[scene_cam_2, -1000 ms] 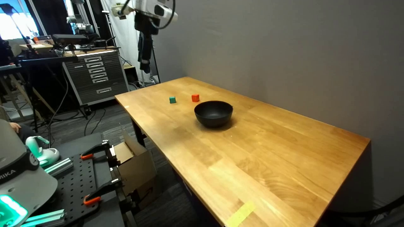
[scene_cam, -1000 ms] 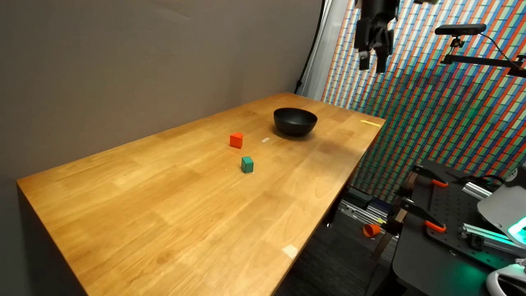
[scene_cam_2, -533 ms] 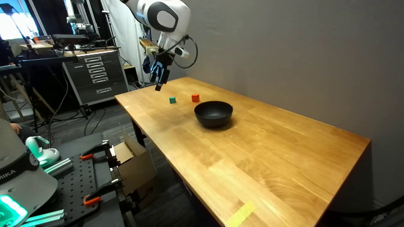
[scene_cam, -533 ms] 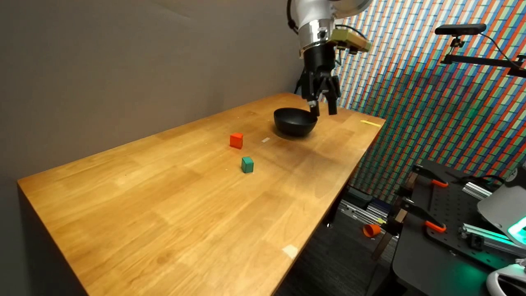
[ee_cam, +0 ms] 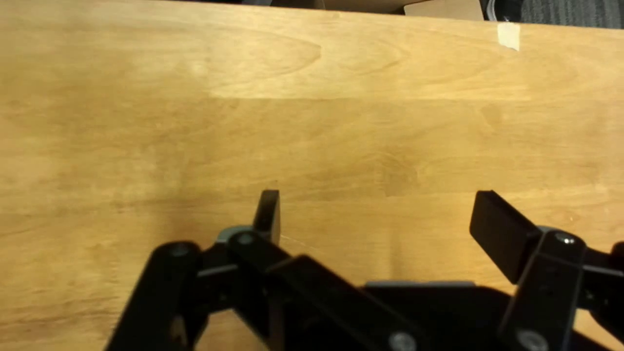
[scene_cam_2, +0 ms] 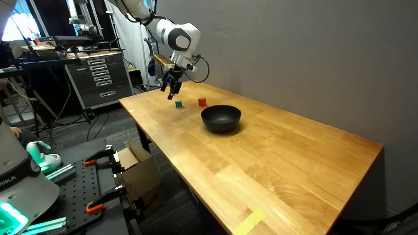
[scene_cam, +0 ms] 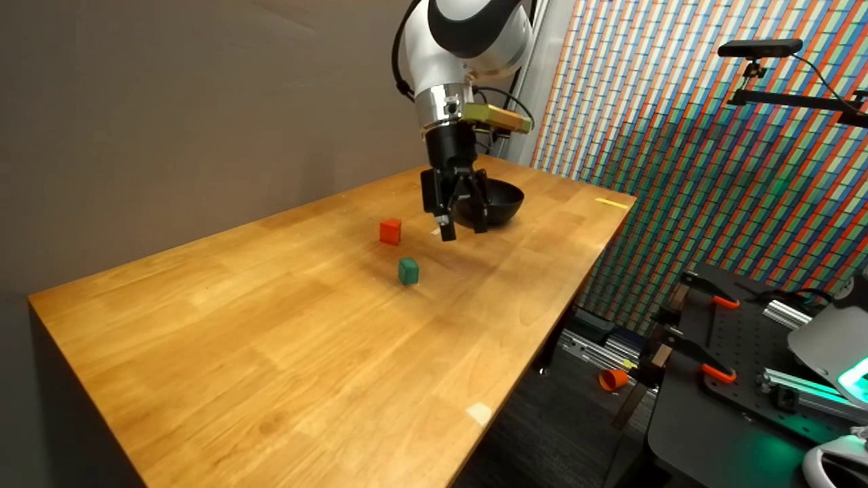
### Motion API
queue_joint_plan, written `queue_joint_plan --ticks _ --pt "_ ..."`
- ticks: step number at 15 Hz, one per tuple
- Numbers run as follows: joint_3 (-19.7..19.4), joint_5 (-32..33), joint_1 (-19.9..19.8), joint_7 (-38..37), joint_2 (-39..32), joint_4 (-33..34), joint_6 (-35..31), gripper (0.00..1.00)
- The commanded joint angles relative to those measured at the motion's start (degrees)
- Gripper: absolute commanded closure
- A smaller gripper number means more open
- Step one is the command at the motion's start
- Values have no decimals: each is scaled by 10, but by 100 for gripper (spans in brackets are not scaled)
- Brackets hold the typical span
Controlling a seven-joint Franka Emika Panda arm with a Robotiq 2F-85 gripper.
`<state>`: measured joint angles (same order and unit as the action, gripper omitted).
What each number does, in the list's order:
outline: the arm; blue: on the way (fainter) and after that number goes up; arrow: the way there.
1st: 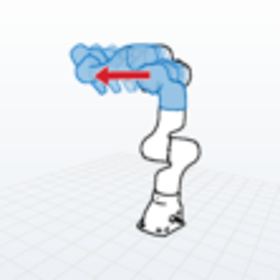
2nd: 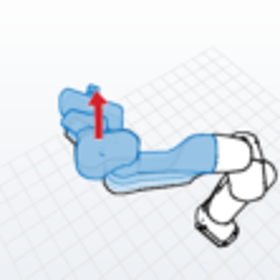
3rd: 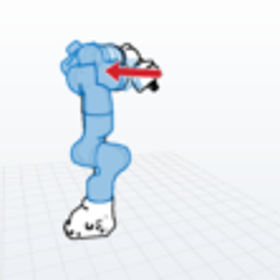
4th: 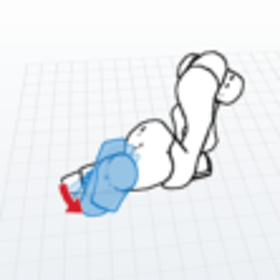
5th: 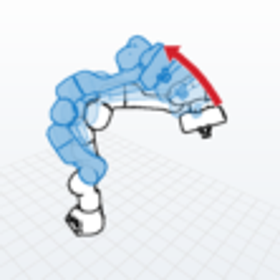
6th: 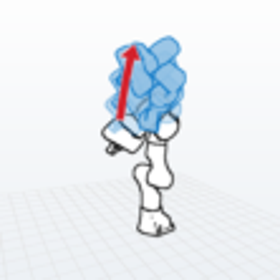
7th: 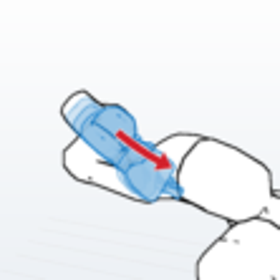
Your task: Put the blocks in the bowl
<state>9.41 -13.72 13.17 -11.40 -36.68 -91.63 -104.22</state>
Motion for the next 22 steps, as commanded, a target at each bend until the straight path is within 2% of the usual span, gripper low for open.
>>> queue_joint_plan --ticks 1,8,14,15,16,17,22 --pt "-6 18 20 -16 -72 109 20 0" --pt "-18 62 52 -41 -166 233 16 0" --pt "-30 86 66 -51 -226 295 17 0" --pt "-32 90 67 -50 -232 303 20 25" --pt "-35 95 69 -50 -237 310 22 25" --pt "-35 98 69 -50 -241 316 25 32" --pt "-29 92 62 -45 -241 337 80 73"
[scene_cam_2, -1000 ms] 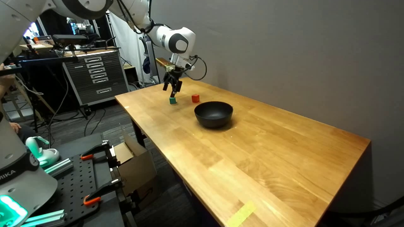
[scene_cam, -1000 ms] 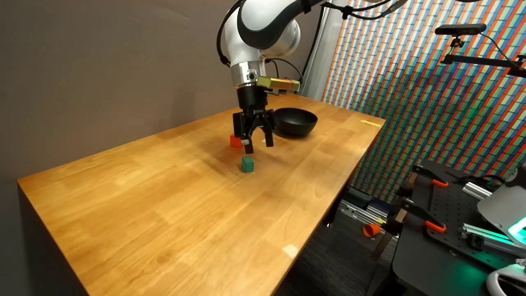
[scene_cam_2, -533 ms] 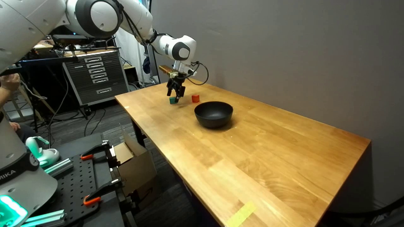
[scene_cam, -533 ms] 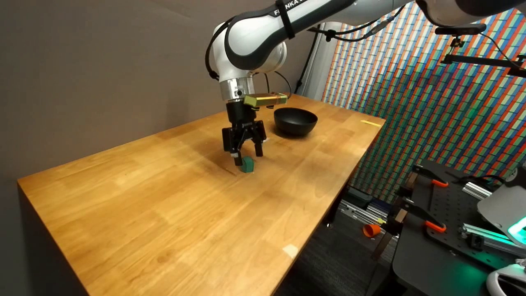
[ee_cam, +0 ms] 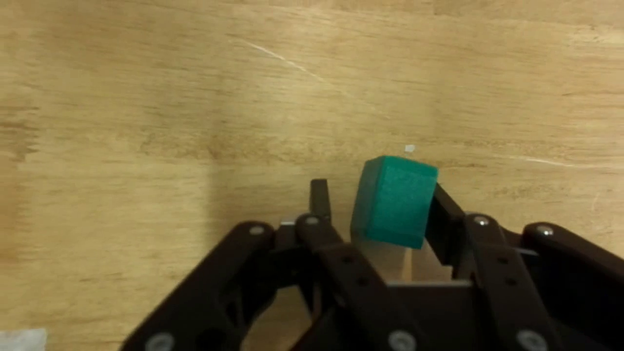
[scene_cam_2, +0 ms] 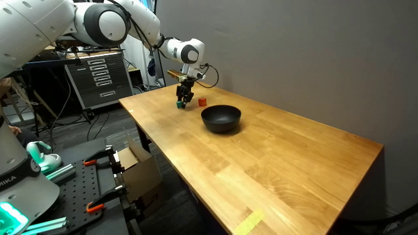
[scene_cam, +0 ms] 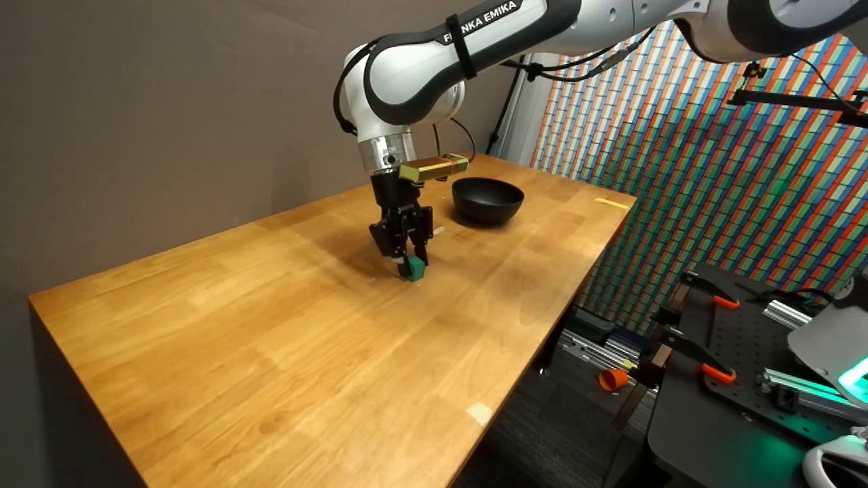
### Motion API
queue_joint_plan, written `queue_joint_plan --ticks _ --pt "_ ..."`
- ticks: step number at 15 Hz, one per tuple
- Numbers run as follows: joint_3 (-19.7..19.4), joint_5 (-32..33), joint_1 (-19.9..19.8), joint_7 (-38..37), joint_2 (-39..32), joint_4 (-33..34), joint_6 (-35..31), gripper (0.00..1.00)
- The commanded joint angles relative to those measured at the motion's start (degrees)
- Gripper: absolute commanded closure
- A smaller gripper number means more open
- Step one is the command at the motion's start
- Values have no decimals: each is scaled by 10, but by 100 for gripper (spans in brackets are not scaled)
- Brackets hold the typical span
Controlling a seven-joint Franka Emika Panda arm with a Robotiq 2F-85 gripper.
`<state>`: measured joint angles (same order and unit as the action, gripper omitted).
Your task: Put the blocks in the bowl
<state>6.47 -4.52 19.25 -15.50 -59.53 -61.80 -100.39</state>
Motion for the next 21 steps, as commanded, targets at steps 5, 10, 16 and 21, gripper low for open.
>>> queue_joint_plan --ticks 5,10,16,21 --pt "-20 14 -5 -28 46 -1 82 88" --pt "-91 98 7 -81 142 -36 120 89" --pt "-145 191 -8 -163 227 -93 134 88" --pt "-135 194 -52 -171 243 -134 111 88"
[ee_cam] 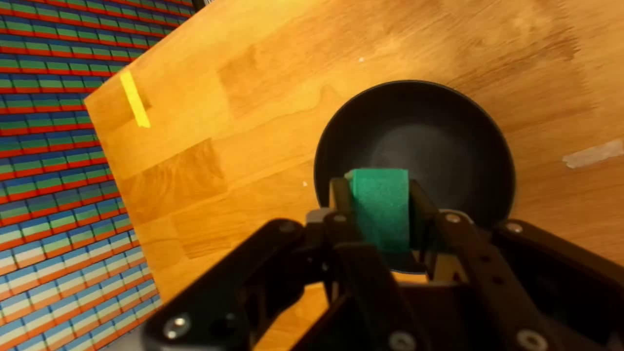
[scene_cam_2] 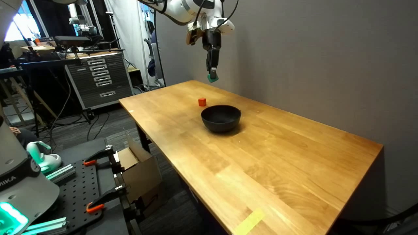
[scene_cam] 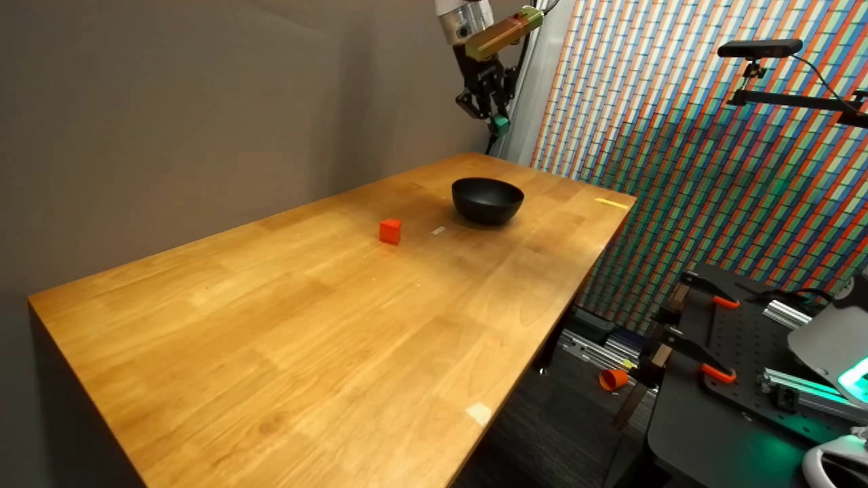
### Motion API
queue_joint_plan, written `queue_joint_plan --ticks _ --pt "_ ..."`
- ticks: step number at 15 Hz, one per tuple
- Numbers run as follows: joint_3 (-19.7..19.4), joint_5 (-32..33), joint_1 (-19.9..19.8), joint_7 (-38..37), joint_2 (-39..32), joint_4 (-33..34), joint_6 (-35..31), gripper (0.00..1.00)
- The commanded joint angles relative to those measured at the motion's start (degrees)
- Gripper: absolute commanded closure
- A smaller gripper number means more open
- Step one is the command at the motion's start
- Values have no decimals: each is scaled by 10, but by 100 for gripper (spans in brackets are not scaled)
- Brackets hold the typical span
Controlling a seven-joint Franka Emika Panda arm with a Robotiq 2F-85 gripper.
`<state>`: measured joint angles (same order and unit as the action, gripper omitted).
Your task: Put the blocks in the bowl
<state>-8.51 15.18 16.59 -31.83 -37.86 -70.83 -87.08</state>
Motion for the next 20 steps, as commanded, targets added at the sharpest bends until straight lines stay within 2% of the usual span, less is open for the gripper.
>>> queue_joint_plan --ticks 1,8,9,10,11,14,17,20 --pt "20 -14 -39 0 23 -47 -29 88" --pt "37 -81 -98 25 -1 -78 -107 87" --pt "38 -88 -102 30 -3 -81 -117 78" --pt "39 -95 -105 35 -5 -84 -124 46" --pt "41 -100 -106 39 -5 -88 -128 45" --pt "60 -135 -109 65 7 -99 -137 23" --pt "94 -213 -112 88 -6 -77 -126 1" --pt "127 -251 -99 135 -32 -42 -118 0"
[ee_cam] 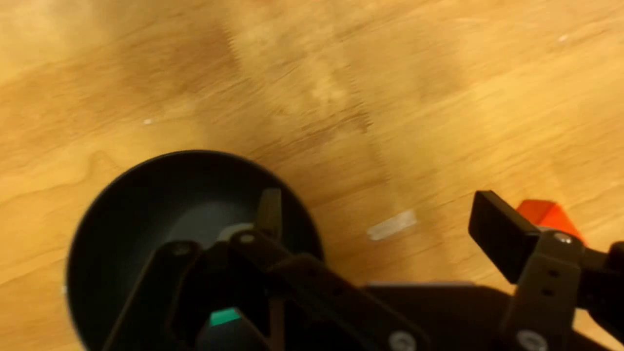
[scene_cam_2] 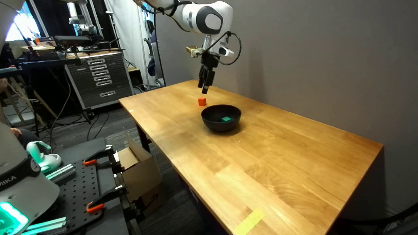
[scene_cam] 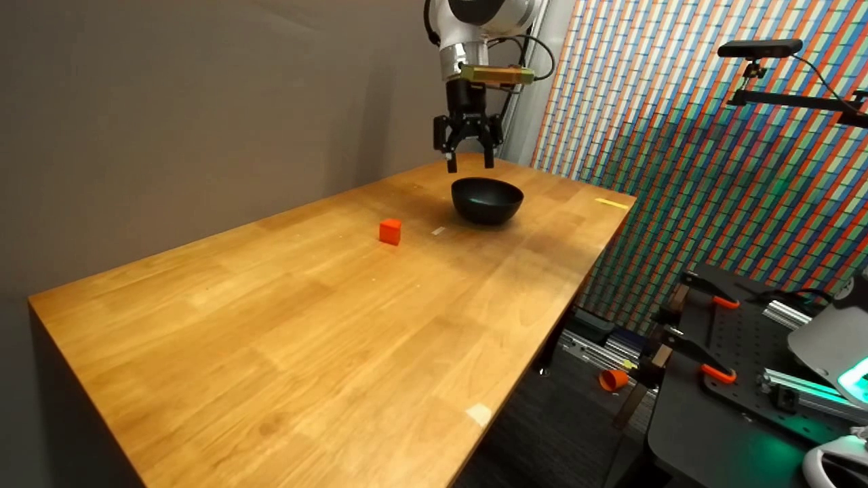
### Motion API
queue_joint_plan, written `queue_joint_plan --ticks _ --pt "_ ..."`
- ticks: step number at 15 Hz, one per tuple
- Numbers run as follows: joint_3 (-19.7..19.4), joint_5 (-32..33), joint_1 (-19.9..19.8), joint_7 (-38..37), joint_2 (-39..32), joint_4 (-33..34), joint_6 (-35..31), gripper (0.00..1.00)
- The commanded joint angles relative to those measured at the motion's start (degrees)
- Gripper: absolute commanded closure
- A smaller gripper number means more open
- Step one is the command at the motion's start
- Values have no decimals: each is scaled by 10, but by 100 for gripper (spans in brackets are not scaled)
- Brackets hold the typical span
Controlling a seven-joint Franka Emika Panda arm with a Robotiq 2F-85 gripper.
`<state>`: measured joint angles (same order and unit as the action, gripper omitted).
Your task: Put the blocks in the bowl
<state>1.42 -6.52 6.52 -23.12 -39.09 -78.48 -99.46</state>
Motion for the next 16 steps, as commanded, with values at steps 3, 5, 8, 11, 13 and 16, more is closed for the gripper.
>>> queue_joint_plan --ticks 3,5,8,11,13,16 --pt "52 -33 14 110 -52 72 15 0" --pt "59 -17 28 147 -83 102 24 0" --pt "56 14 50 191 -134 153 46 0" --pt "52 43 65 224 -189 218 66 0" --pt "48 63 73 238 -220 262 76 0" --pt "47 78 75 260 -258 325 79 0"
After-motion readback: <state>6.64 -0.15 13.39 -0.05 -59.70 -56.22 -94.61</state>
